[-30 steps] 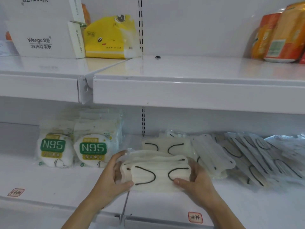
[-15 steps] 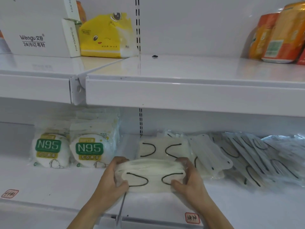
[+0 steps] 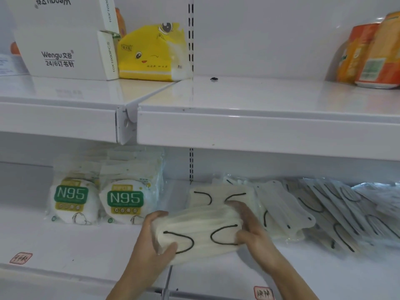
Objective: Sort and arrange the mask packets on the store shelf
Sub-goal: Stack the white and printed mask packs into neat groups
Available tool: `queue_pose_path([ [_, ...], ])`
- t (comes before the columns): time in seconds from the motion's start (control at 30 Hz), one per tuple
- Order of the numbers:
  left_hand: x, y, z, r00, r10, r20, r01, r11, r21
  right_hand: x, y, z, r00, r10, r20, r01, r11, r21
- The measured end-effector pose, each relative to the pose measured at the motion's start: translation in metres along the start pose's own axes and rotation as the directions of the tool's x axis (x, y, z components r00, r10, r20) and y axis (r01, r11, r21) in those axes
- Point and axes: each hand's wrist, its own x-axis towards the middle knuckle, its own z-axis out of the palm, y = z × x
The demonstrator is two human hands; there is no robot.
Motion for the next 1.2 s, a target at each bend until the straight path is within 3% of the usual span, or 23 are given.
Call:
queue_pose_path([
  [0.03,-0.002,0.0,-0.001,1.0,-0.01,-0.023,0.01,1.0,0.008,0.009,-0.004,-0.005,1.0,0.0,0.027,0.0,1.0,-0.017],
  [0.1,-0.003,-0.002,-0.007,0.995,0.008,-0.096,-0.006,1.0,0.018,0.033,-0.003,-0.014,0.996,-0.066,-0.068,0.061,0.996,-0.063],
  [0.17,-0.006,-0.002,-0.012,0.99,0.014,-0.139,-0.007,0.999,0.049,0.065,0.0,-0.022,0.964,-0.166,-0.206,0.122,0.97,-0.209],
  [0.2,-0.009,-0.002,-0.015,0.988,0.016,-0.153,-0.008,0.999,0.053,0.079,-0.003,-0.023,0.961,-0.202,-0.188,0.129,0.932,-0.339],
  [0.27,-0.012,-0.003,-0.019,0.985,0.023,-0.168,-0.013,0.998,0.06,0.107,0.0,-0.018,0.992,-0.119,0.037,0.116,0.787,-0.606],
  [0.33,-0.013,-0.004,-0.02,0.987,0.02,-0.158,-0.007,0.997,0.082,0.128,0.012,-0.006,0.961,0.125,0.248,0.158,0.49,-0.857],
  [0.37,-0.013,-0.005,-0.019,0.988,0.021,-0.156,-0.007,0.996,0.088,0.134,0.016,-0.001,0.938,0.229,0.262,0.175,0.34,-0.924],
  [0.4,-0.012,-0.006,-0.019,0.987,0.028,-0.16,-0.013,0.995,0.096,0.137,0.018,0.002,0.93,0.271,0.25,0.179,0.259,-0.949],
  [0.57,-0.006,-0.012,-0.013,0.982,0.041,-0.184,-0.028,0.997,0.072,0.127,0.018,-0.008,0.993,0.084,0.082,0.065,0.188,-0.98],
  [0.63,0.0,-0.009,-0.008,0.98,0.051,-0.194,-0.039,0.997,0.065,0.121,0.019,-0.013,0.999,-0.009,0.05,0.051,0.234,-0.971],
  [0.8,0.018,0.003,0.013,0.988,0.065,-0.139,-0.068,0.997,-0.021,0.103,-0.001,-0.035,0.971,-0.24,0.013,0.13,0.48,-0.868],
  [0.9,0.042,0.001,0.023,0.991,0.065,-0.121,-0.071,0.996,-0.045,0.096,-0.017,-0.058,0.933,-0.325,-0.157,0.08,0.612,-0.787],
  [0.97,0.061,-0.005,0.032,0.992,0.028,-0.122,-0.045,0.989,-0.141,0.091,-0.034,-0.075,0.904,-0.274,-0.329,-0.027,0.729,-0.684],
  [1.07,0.078,-0.005,0.046,0.993,-0.024,-0.118,-0.004,0.972,-0.236,0.084,-0.05,-0.106,0.829,-0.077,-0.554,-0.213,0.873,-0.44],
  [1.2,0.082,-0.011,0.049,0.995,-0.034,-0.095,0.012,0.975,-0.221,0.075,-0.045,-0.148,0.696,0.104,-0.711,-0.219,0.973,-0.072],
])
